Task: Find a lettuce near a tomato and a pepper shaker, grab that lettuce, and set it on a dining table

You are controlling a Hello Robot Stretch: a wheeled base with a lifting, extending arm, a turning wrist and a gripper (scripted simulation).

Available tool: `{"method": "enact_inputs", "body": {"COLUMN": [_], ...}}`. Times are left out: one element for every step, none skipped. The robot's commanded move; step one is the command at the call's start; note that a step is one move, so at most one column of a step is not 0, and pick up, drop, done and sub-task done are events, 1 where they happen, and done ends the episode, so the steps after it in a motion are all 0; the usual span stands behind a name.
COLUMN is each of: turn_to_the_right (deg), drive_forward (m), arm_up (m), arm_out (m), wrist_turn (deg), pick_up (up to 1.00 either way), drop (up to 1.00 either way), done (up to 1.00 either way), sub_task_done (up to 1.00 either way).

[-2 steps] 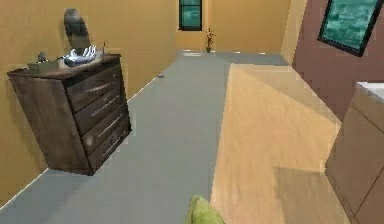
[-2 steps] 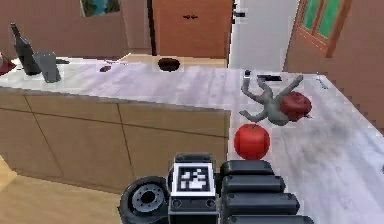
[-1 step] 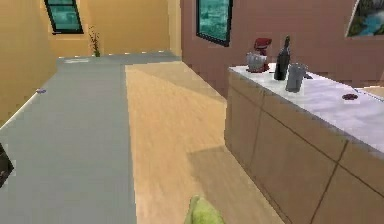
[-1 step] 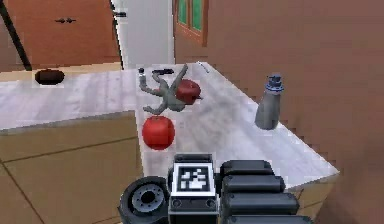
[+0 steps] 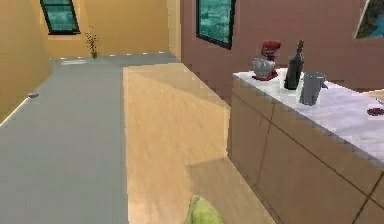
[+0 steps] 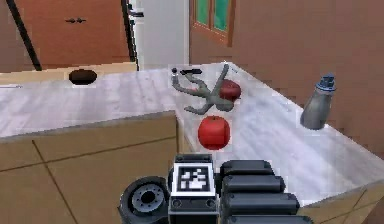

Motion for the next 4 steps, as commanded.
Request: {"method": "enact_inputs", "body": {"turn_to_the_right": [-36.0,0.0,-39.0,0.0], "drive_forward": [0.00,0.15,0.00,0.90], "arm_up": [0.00,0.00,0.00,0.00], "arm_out": [0.00,0.00,0.00,0.00], "wrist_turn": [0.0,0.0,0.0,0.0], "pick_up": [0.00,0.00,0.00,0.00], "drop": [0.00,0.00,0.00,0.00], "done": [0.00,0.00,0.00,0.00], "sub_task_done": [0.00,0.00,0.00,0.00]}}
